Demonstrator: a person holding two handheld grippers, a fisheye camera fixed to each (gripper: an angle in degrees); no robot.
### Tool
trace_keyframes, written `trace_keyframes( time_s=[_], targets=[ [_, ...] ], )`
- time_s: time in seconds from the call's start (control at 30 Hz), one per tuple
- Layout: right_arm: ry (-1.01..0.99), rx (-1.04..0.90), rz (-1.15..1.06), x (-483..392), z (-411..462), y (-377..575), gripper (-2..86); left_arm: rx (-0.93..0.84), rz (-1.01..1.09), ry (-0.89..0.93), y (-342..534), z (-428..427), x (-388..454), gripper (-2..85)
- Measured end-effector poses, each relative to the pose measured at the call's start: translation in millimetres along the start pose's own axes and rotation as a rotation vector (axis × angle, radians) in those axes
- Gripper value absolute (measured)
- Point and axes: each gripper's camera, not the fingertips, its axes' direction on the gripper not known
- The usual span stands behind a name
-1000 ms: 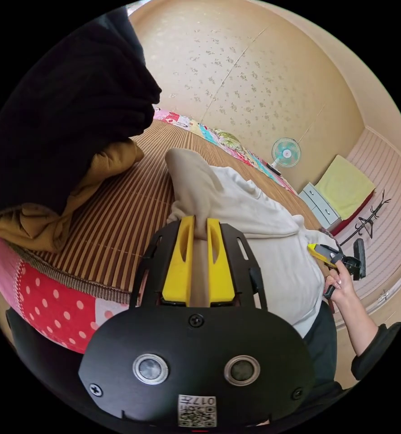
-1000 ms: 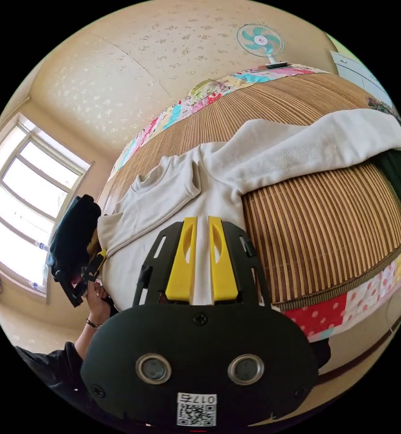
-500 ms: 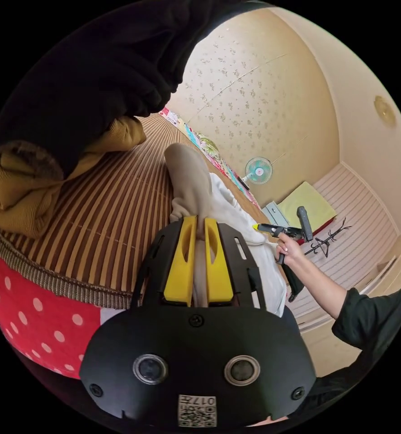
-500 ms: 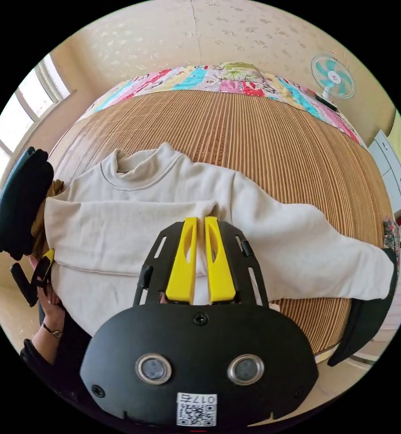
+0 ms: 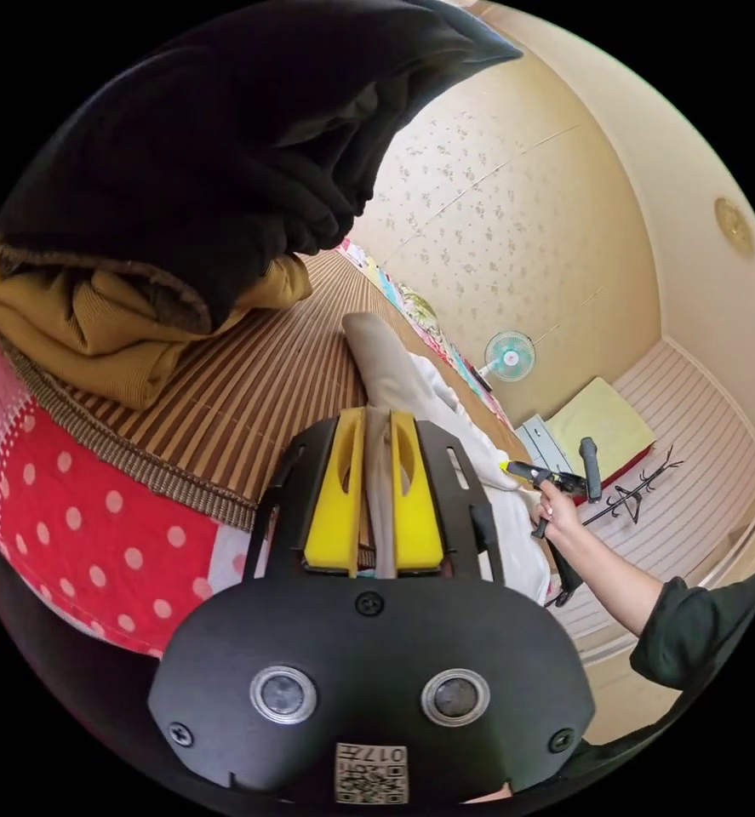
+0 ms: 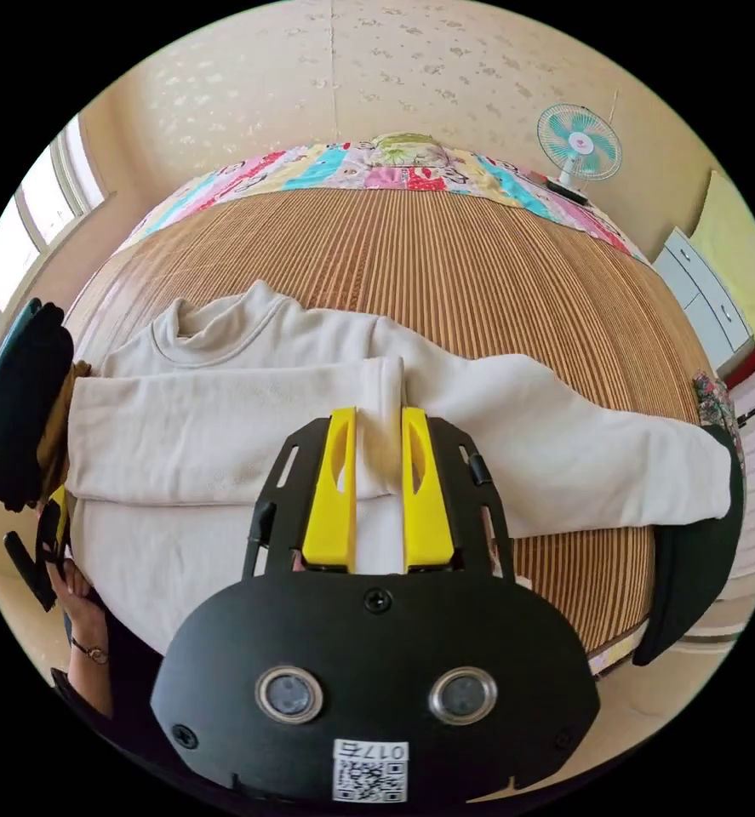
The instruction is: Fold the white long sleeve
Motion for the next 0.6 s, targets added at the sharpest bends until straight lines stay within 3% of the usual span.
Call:
trace_keyframes(
  time_s=[0.17, 0.3, 0.47, 0.6],
  targets=[
    [-0.178, 0.170, 0.202, 77, -41, 52, 7.0, -0.007, 0.254, -0.078, -22, 6, 54, 5.3],
    [-0.106, 0.140, 0.322, 163, -63, 74, 7.3, -0.302, 0.183, -0.271, -58, 99, 22, 0.4],
    [-0.063, 0.209, 0.536, 270, -110, 104, 9.1, -0.252, 0.220, -0.288, -42, 104, 10, -0.8],
    [-0.270, 0.202, 0.720, 346, -101, 128, 11.1, -0.242, 0.198, -0.236, -39, 103, -9, -0.9]
  ],
)
